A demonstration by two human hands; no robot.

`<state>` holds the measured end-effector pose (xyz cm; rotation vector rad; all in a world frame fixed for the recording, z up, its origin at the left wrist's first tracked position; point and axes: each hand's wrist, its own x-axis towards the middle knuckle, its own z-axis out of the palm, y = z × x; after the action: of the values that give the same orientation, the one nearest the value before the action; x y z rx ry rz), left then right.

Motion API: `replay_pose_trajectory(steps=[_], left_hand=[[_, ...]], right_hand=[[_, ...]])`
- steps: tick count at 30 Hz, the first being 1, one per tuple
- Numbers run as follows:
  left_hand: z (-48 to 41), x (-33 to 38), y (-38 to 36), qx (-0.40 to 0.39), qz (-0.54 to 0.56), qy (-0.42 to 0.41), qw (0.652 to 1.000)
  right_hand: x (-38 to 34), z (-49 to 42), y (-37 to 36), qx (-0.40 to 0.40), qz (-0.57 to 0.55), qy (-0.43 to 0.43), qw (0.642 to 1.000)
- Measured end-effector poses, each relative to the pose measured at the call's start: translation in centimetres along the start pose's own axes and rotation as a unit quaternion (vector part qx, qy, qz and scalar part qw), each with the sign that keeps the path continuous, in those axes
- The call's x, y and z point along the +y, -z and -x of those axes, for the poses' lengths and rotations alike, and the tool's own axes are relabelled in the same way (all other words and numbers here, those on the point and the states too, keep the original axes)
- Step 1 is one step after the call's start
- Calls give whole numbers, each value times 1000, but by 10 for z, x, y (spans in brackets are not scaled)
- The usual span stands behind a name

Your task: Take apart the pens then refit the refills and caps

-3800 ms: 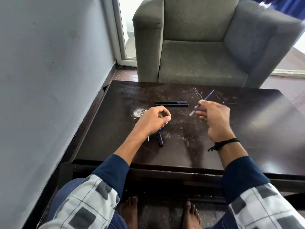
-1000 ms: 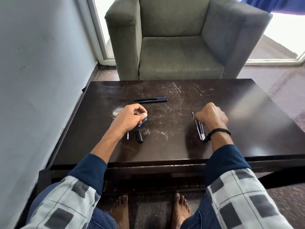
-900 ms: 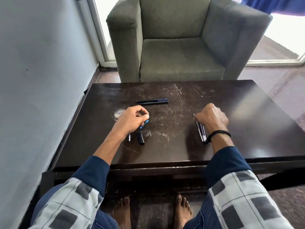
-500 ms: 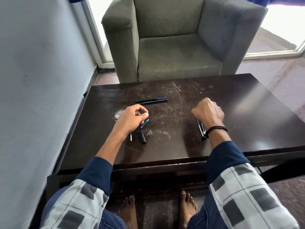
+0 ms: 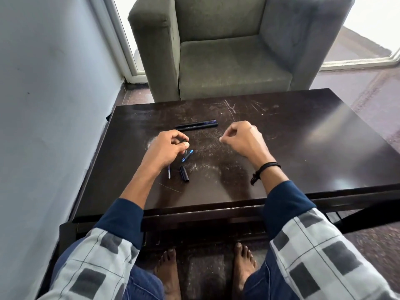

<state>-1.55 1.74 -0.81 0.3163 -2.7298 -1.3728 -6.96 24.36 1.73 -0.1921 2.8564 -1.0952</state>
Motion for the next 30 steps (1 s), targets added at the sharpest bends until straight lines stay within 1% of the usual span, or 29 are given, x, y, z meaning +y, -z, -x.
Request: replay_pose_trajectory(steps=[5, 8, 11, 15, 18, 21, 23, 26, 30], left_hand=[[-9, -11, 22, 45, 3, 7, 999], [-10, -15, 35, 31, 3, 26, 999], [-12, -21, 47, 10, -15, 49, 999], [-14, -31, 57, 4, -31, 71, 997], [-14, -33, 59, 6, -51, 83, 995], [-13, -32, 58, 8, -63, 86, 994], [-13, -33, 58, 9, -63, 87, 994], [-12, -34, 61, 2, -66, 90, 994], [-12, -32, 66, 2, -63, 92, 994]], right_hand=[[-23, 12, -35, -79, 41, 95, 991], [-35, 21, -53, -136, 90, 146, 976], [-40, 28, -66, -161, 126, 177, 963], [-39, 31, -76, -158, 132, 202, 958], [-42, 36, -86, -128, 122, 250, 952], [-45, 42, -100, -77, 170, 340, 922], [-46, 44, -108, -66, 210, 376, 900], [-45, 45, -117, -68, 239, 407, 879], [-42, 40, -118, -72, 229, 428, 872]])
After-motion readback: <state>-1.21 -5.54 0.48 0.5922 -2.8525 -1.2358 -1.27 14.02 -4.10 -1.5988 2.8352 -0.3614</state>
